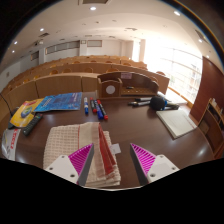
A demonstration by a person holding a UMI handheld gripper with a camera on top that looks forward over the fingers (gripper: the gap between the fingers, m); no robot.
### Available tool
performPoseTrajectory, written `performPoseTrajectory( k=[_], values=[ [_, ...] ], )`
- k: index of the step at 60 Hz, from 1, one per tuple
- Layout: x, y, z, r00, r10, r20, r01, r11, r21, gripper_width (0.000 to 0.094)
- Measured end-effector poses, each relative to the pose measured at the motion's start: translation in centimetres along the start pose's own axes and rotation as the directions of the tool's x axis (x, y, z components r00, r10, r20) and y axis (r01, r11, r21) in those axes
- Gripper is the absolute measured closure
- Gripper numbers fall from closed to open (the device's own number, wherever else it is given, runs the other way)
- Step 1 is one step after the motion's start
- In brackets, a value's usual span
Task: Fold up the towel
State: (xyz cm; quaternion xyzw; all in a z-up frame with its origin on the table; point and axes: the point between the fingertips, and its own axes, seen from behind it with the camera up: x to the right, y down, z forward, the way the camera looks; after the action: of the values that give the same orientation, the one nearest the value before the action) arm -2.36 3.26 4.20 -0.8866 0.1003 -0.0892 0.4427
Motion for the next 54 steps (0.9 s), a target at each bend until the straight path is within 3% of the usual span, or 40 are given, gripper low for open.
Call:
performPoseTrajectory(
  k=[3, 9, 24, 42, 54],
  values=[
    [1.8, -0.2, -0.8, 0.998, -0.039, -0.051, 0.041, 0.999, 0.024, 0.0139],
    [2.4, -1.1, -3.8, 0.995, -0.066, -0.072, 0.071, 0.996, 0.06, 0.0084],
    [-1.7, 0.0, -14.7, 0.998, -0.065, -0.005, 0.065, 0.994, 0.091, 0.0089],
    [-6.4, 5.2, -30.6, 0.997, -0.073, 0.015, 0.071, 0.991, 0.111, 0.0091],
    [-7.0, 8.4, -37.5, 0.995, -0.098, -0.011, 0.098, 0.988, 0.122, 0.0091]
  ],
)
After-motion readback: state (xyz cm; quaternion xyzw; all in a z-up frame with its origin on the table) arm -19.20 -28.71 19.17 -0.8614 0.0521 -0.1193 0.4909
